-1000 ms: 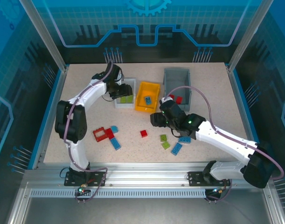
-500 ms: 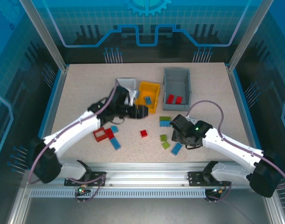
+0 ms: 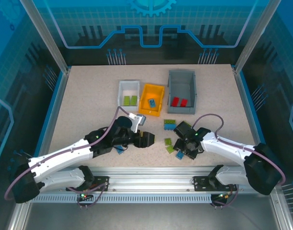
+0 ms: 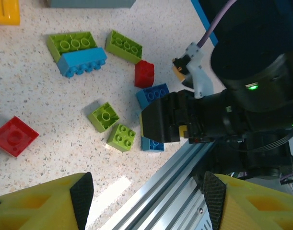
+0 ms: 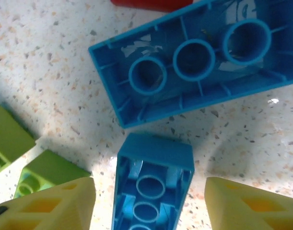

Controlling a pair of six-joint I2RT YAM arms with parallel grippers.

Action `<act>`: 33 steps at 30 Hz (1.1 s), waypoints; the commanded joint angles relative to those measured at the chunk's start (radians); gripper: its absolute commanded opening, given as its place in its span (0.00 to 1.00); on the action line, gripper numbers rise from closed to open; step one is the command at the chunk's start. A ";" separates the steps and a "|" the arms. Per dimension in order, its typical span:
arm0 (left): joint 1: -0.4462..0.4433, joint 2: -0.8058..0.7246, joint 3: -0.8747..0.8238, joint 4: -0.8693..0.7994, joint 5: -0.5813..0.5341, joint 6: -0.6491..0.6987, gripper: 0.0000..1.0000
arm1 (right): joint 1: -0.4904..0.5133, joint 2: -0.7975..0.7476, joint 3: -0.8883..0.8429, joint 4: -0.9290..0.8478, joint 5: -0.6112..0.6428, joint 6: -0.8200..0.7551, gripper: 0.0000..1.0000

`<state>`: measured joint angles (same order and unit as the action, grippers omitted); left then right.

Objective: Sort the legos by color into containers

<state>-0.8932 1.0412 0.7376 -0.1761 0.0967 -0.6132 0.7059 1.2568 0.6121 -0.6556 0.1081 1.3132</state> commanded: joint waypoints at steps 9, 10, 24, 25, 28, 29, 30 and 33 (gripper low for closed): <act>-0.003 -0.076 0.037 -0.037 -0.126 0.000 0.65 | 0.032 -0.060 0.022 -0.032 0.099 0.013 0.24; -0.003 -0.089 0.047 -0.052 -0.150 0.001 0.65 | 0.066 -0.071 0.069 -0.067 0.157 -0.020 0.24; -0.003 -0.169 0.129 -0.221 -0.462 -0.031 0.65 | 0.047 0.454 0.799 0.092 0.163 -0.657 0.28; -0.003 -0.165 0.133 -0.224 -0.463 -0.033 0.65 | 0.031 0.509 0.851 0.094 0.146 -0.674 0.28; -0.003 -0.161 0.135 -0.225 -0.462 -0.035 0.65 | -0.012 0.651 0.984 0.086 0.098 -0.706 0.28; -0.003 -0.161 0.134 -0.225 -0.464 -0.037 0.65 | -0.021 0.685 1.018 0.081 0.087 -0.712 0.29; -0.002 -0.161 0.131 -0.227 -0.463 -0.039 0.65 | -0.031 0.724 1.056 0.082 0.069 -0.720 0.29; -0.003 -0.155 0.127 -0.233 -0.459 -0.043 0.65 | -0.052 0.810 1.141 0.050 0.050 -0.715 0.29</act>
<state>-0.8932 0.8822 0.8356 -0.3920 -0.3370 -0.6353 0.6708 2.0159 1.6802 -0.5671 0.2070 0.6437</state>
